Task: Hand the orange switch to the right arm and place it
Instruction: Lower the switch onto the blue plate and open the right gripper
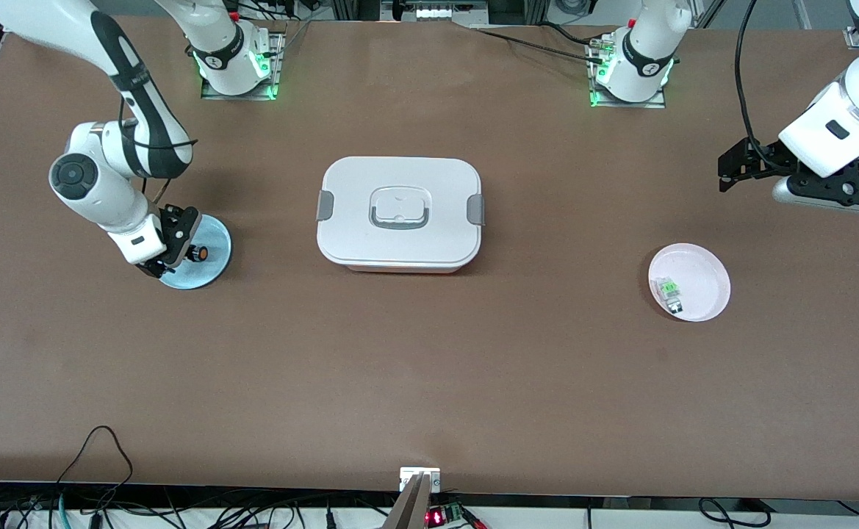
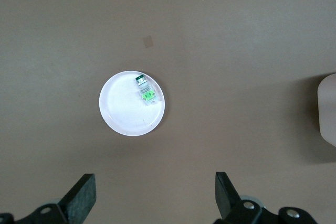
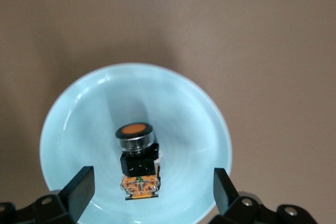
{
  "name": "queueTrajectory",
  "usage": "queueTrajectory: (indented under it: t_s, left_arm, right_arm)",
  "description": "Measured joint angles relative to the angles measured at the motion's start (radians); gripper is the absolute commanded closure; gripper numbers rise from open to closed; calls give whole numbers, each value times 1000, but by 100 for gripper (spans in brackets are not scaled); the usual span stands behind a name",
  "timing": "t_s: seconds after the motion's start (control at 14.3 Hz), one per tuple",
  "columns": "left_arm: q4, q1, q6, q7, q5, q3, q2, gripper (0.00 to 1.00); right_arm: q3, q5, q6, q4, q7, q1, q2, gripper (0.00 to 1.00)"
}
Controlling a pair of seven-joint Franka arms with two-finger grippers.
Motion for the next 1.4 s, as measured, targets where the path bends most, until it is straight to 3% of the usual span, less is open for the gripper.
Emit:
queueTrajectory:
  t_s: [0.21, 0.35, 0.77, 1.05, 1.26, 1.4]
  left_arm:
    - [0, 0, 0, 0, 0, 0, 0, 0]
    - [0, 1, 0, 0, 0, 0, 0, 0]
    - [0, 8, 0, 0, 0, 1, 1, 0]
    - [0, 5, -2, 0, 0, 0, 1, 0]
    - [0, 5, -3, 0, 0, 0, 1, 0]
    - [0, 5, -3, 0, 0, 0, 1, 0]
  right_arm:
    - [27, 179, -255, 195, 12, 4, -41, 0]
    - [30, 226, -365, 326, 41, 7, -35, 0]
    - [31, 234, -571, 524, 484, 26, -9, 0]
    - [31, 230, -753, 665, 963, 76, -12, 0]
    - [33, 152, -902, 757, 1315, 144, -15, 0]
    - [29, 120, -951, 800, 1409, 167, -26, 0]
